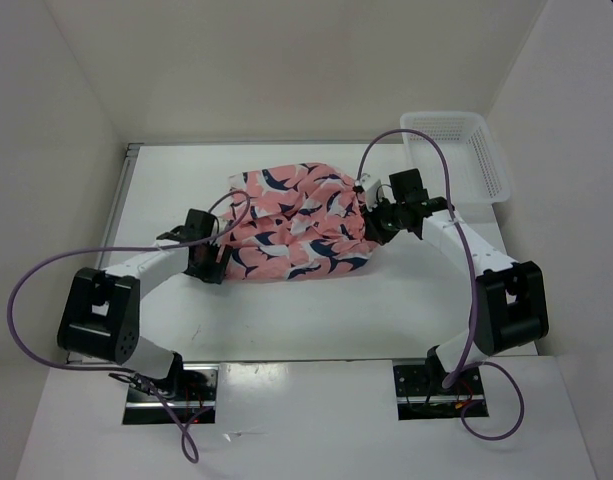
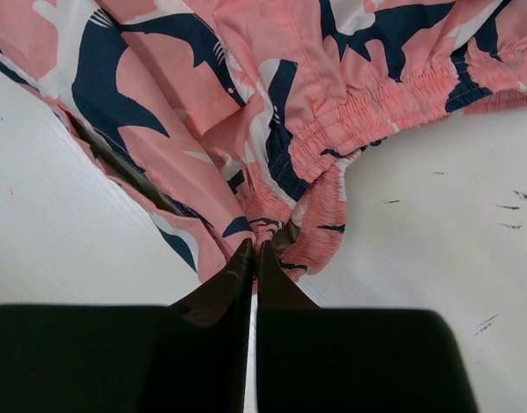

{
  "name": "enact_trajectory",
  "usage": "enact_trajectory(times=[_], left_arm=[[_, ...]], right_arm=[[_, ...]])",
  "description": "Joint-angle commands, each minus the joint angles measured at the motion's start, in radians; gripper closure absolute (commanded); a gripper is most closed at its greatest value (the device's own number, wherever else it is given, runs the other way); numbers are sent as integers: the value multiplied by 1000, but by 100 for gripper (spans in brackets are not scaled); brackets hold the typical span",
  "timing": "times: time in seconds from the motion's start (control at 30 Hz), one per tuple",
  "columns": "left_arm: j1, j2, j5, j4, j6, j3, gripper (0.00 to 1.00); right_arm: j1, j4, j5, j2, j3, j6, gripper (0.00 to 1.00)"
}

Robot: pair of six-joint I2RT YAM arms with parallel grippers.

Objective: Fold and stack the shorts
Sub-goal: Flatten the shorts out

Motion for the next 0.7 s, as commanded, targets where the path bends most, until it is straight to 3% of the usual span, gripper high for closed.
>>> enact_trajectory(times=[0.0, 0.1, 0.17, 0.27, 0.3, 0.47, 0.5, 0.53, 0.57, 0.67], left_arm=[[-9, 49, -50, 139, 3, 4, 10], [-9, 118, 5, 141, 3, 41, 16], [-9, 147, 32, 103, 3, 62, 48], [-9, 193, 83, 38, 3, 100, 83], [-9, 193, 92, 27, 3, 111, 100], [39, 193, 90, -74, 3, 370, 100], [80, 202, 76, -74, 3, 454, 100], [103, 202, 65, -86, 3, 651, 100], [126, 233, 56, -103, 3, 761, 100], [198, 287, 71, -166, 3, 1189, 100]], right_arm=[[-6, 61, 4, -1, 8, -13, 100], [-6, 72, 4, -10, 8, -13, 100], [-6, 72, 4, -10, -1, -13, 100], [-6, 72, 4, -19, -1, -4, 100], [-6, 72, 4, -29, -1, -4, 100], [-6, 170, 51, 63, 201, 137, 100], [-6, 185, 95, 95, 349, 160, 100], [-6, 194, 120, 130, 437, 192, 100], [-6, 195, 157, 213, 634, 192, 100], [-6, 152, 180, 353, 1011, 217, 100]])
